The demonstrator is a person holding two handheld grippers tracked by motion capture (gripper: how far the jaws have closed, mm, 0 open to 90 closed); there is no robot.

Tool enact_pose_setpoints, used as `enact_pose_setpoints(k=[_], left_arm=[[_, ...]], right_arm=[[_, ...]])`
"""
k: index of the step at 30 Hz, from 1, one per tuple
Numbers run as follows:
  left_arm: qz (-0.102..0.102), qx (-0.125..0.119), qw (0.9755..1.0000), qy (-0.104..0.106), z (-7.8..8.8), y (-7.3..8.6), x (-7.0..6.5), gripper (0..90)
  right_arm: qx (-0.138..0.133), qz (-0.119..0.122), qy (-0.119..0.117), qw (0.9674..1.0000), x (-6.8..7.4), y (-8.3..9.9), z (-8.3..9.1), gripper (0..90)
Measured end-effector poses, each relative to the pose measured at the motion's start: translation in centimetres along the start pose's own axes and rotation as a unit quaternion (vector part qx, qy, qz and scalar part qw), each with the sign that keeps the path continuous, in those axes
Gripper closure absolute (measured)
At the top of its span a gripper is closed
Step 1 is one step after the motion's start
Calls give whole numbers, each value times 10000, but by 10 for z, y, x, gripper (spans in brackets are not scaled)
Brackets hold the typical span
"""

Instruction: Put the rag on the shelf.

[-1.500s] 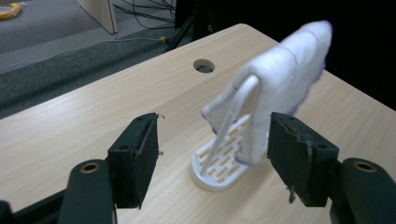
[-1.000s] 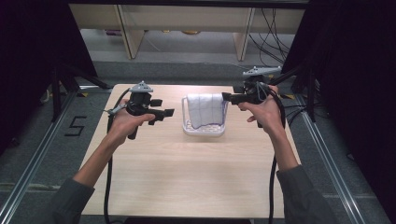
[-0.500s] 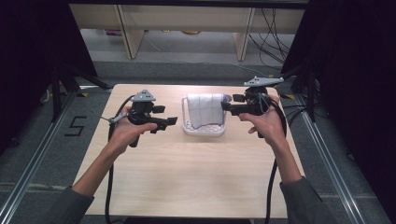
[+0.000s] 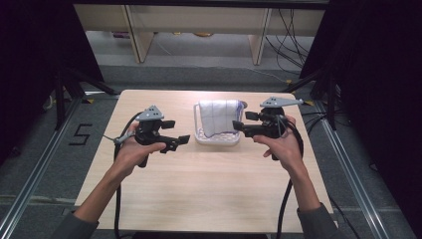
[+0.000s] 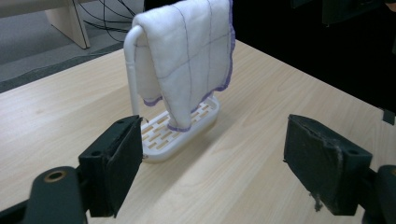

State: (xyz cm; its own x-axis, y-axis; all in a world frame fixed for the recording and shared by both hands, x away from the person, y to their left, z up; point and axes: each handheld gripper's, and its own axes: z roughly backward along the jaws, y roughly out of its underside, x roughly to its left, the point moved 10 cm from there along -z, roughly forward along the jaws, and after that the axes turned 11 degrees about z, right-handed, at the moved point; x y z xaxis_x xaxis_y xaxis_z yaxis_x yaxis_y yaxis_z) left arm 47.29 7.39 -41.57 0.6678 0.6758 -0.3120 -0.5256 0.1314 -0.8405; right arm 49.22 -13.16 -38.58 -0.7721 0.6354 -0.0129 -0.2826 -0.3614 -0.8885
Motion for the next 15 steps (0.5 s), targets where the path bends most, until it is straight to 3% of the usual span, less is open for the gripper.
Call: enact_pose_setpoints(k=[4,5,9,10,12,15], left_arm=[[22,-34,10000,71,1,11,-2,186],[-3,-18,10000,55,1,13,-2,185],[30,-20,10000,42,0,21,-2,173],[27,-2,10000,46,-1,23,-2,171],[20,26,10000,35,-1,28,-3,170],[16,52,10000,35,-1,36,-3,170]], right_arm=[[-62,9,98,9999,4,10,0,317],[-14,-81,28,10000,7,12,0,314],[-4,1,14,10000,9,18,-2,308],[65,-105,10,9999,11,20,-1,308],[74,-71,92,9999,12,22,-1,308],[116,-80,10,9999,16,28,-2,307]])
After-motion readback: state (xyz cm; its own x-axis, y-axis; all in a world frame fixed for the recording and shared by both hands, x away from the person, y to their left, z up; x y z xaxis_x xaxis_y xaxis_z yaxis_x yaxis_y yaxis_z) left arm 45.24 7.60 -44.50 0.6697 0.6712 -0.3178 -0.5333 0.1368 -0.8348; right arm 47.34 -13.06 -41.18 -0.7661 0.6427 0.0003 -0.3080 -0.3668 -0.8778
